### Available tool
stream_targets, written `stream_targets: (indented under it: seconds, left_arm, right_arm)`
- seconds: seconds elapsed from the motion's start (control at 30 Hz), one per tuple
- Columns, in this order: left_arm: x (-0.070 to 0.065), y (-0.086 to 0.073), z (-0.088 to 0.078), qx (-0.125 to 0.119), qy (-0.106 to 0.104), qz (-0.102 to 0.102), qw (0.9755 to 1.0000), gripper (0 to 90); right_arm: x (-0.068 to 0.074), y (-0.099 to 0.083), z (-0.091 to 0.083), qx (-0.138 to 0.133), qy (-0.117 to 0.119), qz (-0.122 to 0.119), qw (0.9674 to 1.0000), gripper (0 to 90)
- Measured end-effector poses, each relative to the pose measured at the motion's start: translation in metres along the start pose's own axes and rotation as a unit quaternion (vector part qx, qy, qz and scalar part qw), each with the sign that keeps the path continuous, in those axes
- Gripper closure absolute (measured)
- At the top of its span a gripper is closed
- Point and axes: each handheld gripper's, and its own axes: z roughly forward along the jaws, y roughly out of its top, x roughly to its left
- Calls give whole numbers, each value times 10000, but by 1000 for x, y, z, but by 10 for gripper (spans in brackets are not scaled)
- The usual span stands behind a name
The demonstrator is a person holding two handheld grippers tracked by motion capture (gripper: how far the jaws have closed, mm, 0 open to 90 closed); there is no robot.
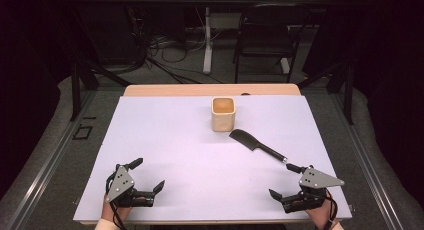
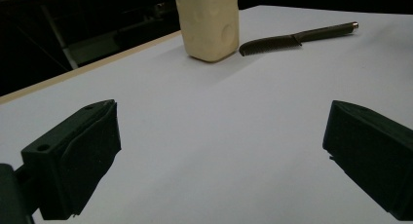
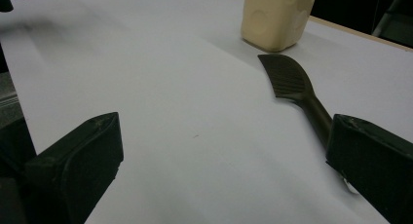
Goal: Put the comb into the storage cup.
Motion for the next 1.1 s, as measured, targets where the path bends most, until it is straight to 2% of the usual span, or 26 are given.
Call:
stream_targets:
  seconds: [0.37,0.6,1.1]
  left_arm:
    - [0,0,3,67,-13,50,10000,1]
    - [0,0,3,86,-24,88,9999,1]
    - [-1,0,4,120,-55,102,9999,1]
  right_arm:
    - [-3,4,4,134,156,14,9998,0]
    - [-5,8,12,310,78,-51,9995,14]
    - [-15,13,21,554,102,-46,9984,11]
